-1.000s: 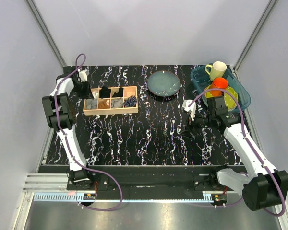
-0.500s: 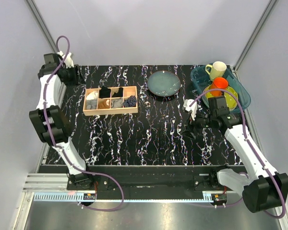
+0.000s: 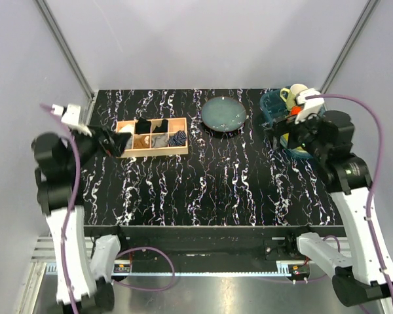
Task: Roll the underwear
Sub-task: Reset both arms
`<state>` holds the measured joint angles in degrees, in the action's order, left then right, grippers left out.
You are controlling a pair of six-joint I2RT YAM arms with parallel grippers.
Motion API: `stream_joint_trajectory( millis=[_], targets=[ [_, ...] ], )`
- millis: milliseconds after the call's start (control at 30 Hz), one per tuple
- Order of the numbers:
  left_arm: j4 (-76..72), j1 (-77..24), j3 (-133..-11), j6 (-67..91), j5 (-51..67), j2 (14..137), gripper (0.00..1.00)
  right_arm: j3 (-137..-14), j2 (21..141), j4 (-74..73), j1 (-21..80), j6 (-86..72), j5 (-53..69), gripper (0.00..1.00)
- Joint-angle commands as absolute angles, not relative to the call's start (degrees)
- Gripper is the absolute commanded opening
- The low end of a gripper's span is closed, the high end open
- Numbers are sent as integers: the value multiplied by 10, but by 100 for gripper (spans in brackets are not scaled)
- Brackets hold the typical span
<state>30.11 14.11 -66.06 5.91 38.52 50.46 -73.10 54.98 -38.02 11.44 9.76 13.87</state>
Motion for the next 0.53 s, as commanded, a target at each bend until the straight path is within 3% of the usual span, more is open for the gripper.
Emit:
stream_joint_trajectory(
  millis=[0, 500],
  targets=[
    [243, 121, -586, 160, 430, 358, 99, -771, 518, -363, 108, -28, 13, 100],
    [322, 103, -543, 190, 404, 265, 99, -821, 490, -453, 21, 25, 146, 100]
  ],
)
